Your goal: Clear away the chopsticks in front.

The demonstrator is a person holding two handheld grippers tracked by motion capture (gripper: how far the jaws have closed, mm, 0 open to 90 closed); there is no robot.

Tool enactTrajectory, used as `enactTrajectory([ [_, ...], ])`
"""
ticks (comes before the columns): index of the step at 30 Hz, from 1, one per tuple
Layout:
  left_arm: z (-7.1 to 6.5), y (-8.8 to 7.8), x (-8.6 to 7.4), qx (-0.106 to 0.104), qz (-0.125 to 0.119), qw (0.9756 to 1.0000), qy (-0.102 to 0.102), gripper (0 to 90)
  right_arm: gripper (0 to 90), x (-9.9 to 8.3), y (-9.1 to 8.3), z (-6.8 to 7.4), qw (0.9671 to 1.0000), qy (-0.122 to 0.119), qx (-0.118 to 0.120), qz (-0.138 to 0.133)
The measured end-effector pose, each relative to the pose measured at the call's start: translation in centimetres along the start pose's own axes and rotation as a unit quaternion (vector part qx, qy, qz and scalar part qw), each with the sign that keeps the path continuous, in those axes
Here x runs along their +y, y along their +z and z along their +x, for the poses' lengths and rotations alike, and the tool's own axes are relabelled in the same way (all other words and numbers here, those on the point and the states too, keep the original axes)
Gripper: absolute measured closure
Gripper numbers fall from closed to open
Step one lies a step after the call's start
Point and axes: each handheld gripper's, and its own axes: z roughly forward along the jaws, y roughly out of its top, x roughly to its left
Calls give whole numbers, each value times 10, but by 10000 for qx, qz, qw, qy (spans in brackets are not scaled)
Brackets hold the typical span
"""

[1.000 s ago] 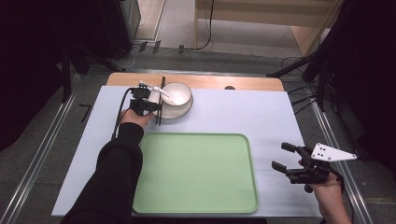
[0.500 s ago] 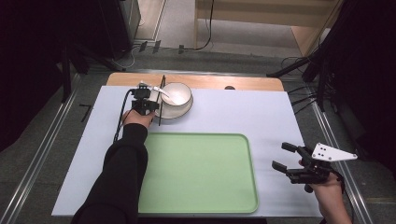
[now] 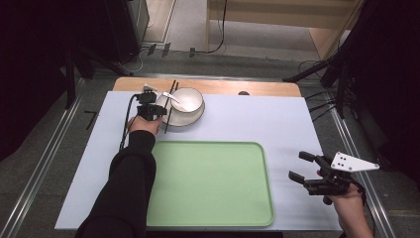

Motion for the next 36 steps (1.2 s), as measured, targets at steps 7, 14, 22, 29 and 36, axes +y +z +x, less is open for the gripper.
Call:
enactTrajectory([
  [7, 17, -40, 8, -10, -276, 9996, -92, 858, 164, 1, 0, 1, 10000, -6, -10, -11],
  [14, 11, -83, 9, -178, -471, 9985, 223, 858, 164, 1, -1, 1, 10000, -28, -10, -1],
  [22, -8, -114, -10, -717, -307, 9954, 558, 857, 164, 3, 2, 1, 10000, -23, 4, -35],
  [29, -17, -127, -47, -1064, -201, 9924, 579, 857, 164, 5, 8, -2, 10000, -57, 63, -18],
  [36, -22, -131, -82, -1196, -165, 9905, 658, 857, 164, 6, 11, -2, 9999, -74, 117, 12],
])
